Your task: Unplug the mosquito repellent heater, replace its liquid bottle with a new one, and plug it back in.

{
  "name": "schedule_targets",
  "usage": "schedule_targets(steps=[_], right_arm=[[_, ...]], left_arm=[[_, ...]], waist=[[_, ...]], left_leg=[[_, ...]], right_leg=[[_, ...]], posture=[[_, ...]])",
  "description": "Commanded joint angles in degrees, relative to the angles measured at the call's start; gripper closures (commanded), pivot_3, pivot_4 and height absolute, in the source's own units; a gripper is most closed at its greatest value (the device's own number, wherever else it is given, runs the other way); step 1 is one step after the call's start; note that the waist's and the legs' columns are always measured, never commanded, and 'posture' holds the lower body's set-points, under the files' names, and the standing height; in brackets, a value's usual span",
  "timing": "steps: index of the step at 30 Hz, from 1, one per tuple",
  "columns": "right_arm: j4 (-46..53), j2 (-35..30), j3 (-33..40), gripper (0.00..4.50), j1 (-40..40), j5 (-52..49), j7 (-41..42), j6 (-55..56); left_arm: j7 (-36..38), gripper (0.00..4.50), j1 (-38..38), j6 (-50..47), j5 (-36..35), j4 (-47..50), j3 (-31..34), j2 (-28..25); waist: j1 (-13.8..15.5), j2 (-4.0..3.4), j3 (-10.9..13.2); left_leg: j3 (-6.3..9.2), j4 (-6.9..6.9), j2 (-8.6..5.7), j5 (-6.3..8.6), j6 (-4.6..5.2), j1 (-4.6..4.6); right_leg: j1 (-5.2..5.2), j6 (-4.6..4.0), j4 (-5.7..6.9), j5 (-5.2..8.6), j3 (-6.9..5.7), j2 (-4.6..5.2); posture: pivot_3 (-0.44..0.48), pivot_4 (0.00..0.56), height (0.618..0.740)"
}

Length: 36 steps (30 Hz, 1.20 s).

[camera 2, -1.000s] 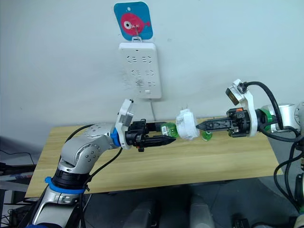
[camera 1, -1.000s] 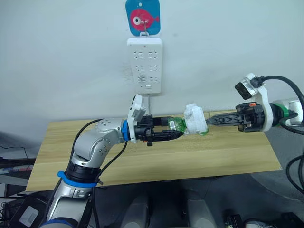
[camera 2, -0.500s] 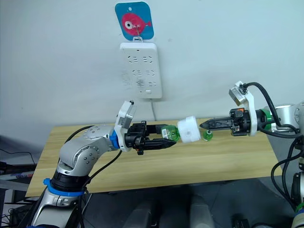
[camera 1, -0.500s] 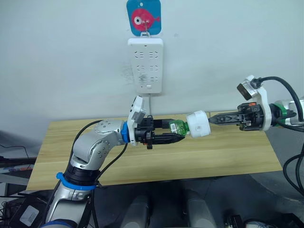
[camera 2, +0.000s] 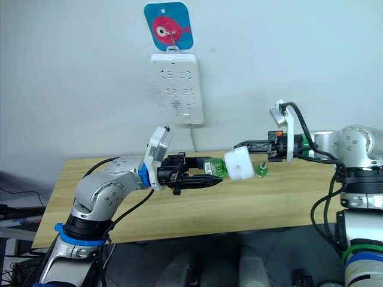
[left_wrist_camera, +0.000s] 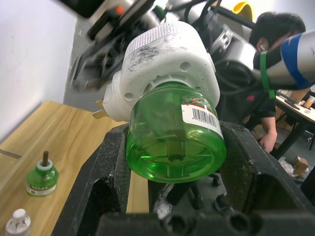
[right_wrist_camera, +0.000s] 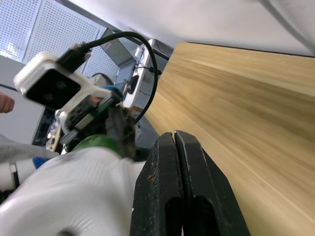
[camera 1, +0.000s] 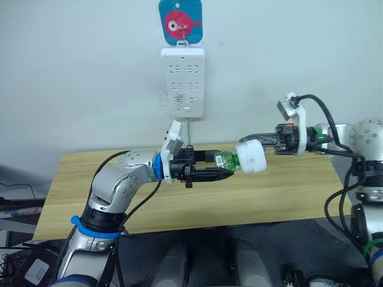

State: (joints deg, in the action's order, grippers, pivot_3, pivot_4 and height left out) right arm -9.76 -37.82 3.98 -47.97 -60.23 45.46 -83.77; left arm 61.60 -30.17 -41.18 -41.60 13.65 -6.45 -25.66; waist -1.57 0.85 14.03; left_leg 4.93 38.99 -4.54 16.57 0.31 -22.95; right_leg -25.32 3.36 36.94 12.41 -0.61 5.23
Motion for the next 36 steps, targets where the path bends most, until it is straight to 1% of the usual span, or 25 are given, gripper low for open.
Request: schedule_targets(steps=[1, 3, 6, 10, 14, 18, 22, 26, 27, 30, 32, 36], right_arm=[[6.9, -0.54, 3.5, 4.45, 3.36, -4.2, -0.21, -5.3], [10.84, -2.0, 4.09, 4.45, 6.33, -6.75, 0.32, -8.05], [15.66, -4.47, 3.99, 4.45, 10.18, -10.79, 0.57, -8.73], [17.67, -6.08, 4.0, 4.45, 10.78, -18.14, -1.52, -8.73], [15.99, -5.89, 2.98, 4.45, 5.67, -26.97, -5.84, -8.73], [10.14, -4.89, 2.36, 4.45, -1.08, -30.28, -10.26, -7.82], [4.55, -2.74, 2.73, 4.45, -6.48, -27.63, -13.15, -5.68], [3.46, -1.03, 0.78, 4.45, -8.9, -18.8, -12.19, -1.62], [2.92, -0.66, -0.89, 4.45, -9.24, -14.71, -11.68, 0.89], [0.04, -0.2, -4.18, 4.45, -10.15, -5.54, -9.36, 6.57], [-1.78, -0.88, -5.9, 4.45, -10.08, -1.17, -6.52, 9.1], [-2.04, -2.01, -8.46, 4.45, -7.88, 4.28, -0.39, 11.15]], left_arm=[[-0.81, 2.22, -1.58, 0.8, -0.62, 0.7, 1.6, 0.1], [-1.23, 2.22, -1.69, 1.46, 0.0, 0.02, 1.99, -0.08], [-1.68, 2.22, -1.71, 2.28, 0.73, -0.8, 2.18, -0.12], [-1.74, 2.22, -1.55, 2.72, 1.13, -1.01, 2.01, -0.03], [-1.81, 2.22, -1.57, 3.68, 1.97, -1.71, 1.56, 0.25], [-1.49, 2.22, -1.83, 3.74, 2.13, -1.94, 1.45, 0.38], [-0.97, 2.22, -1.58, 3.43, 1.94, -1.6, 1.16, 0.12], [-0.66, 2.22, -1.29, 3.41, 2.04, -1.24, 0.55, 0.07], [-0.58, 2.22, -1.43, 3.39, 2.0, -1.27, 0.4, 0.14], [-0.29, 2.22, -2.02, 3.07, 1.65, -1.4, 0.33, 0.15], [-0.01, 2.22, -1.92, 2.77, 1.36, -1.09, 0.44, -0.11], [-0.03, 2.22, -1.27, 2.79, 1.34, -0.44, 0.42, -0.4]], waist=[[0.15, 0.0, 0.0], [0.07, 0.0, 0.0], [-0.12, 0.0, 0.0], [-0.45, 0.0, 0.0], [-0.45, 0.0, 0.0], [-0.35, 0.02, 0.01], [-0.34, 0.02, 0.01], [-0.35, 0.01, 0.01], [-0.35, 0.01, 0.01], [-0.42, 0.01, 0.01], [-0.4, 0.01, 0.01], [-0.4, 0.01, 0.01]], left_leg=[[0.03, 0.0, -0.01, 0.0, 0.0, -0.01], [0.11, 0.0, -0.02, 0.0, 0.0, -0.02], [0.09, -0.01, 0.0, 0.0, 0.0, 0.0], [-0.1, -0.01, 0.04, 0.01, 0.01, 0.06], [-0.16, 0.0, 0.06, 0.01, 0.02, 0.08], [-0.12, 0.0, 0.06, 0.01, 0.01, 0.08], [-0.13, -0.01, 0.05, 0.01, 0.01, 0.04], [-0.13, -0.03, 0.05, 0.01, 0.01, 0.03], [-0.12, -0.03, 0.05, 0.01, 0.01, 0.03], [-0.16, -0.02, 0.04, 0.01, 0.01, 0.04], [-0.15, -0.02, 0.04, 0.01, 0.01, 0.04], [-0.14, -0.03, 0.03, 0.01, 0.01, 0.02]], right_leg=[[0.0, 0.0, 0.0, 0.0, 0.0, 0.01], [0.01, 0.0, 0.0, 0.0, 0.0, 0.02], [0.0, 0.0, 0.01, 0.0, -0.02, 0.01], [0.01, 0.0, 0.03, 0.0, 0.0, -0.01], [0.0, 0.0, 0.03, 0.0, 0.02, -0.02], [0.02, 0.0, 0.0, 0.0, -0.02, -0.01], [0.01, 0.0, -0.03, 0.0, 0.01, 0.0], [-0.01, 0.0, -0.02, 0.0, 0.0, 0.0], [0.0, 0.0, -0.02, 0.0, 0.0, -0.01], [-0.01, 0.0, 0.0, 0.0, 0.01, -0.01], [-0.02, 0.0, 0.01, 0.0, 0.0, -0.01], [-0.06, 0.0, 0.01, 0.0, -0.02, -0.02]], posture=[[-0.097, 0.249, 0.74], [-0.09, 0.253, 0.74], [-0.087, 0.255, 0.74], [-0.087, 0.255, 0.74], [-0.098, 0.253, 0.74], [-0.1, 0.254, 0.74], [-0.107, 0.253, 0.74], [-0.11, 0.252, 0.74], [-0.109, 0.249, 0.74], [-0.107, 0.251, 0.74], [-0.104, 0.25, 0.74], [-0.098, 0.246, 0.74]])
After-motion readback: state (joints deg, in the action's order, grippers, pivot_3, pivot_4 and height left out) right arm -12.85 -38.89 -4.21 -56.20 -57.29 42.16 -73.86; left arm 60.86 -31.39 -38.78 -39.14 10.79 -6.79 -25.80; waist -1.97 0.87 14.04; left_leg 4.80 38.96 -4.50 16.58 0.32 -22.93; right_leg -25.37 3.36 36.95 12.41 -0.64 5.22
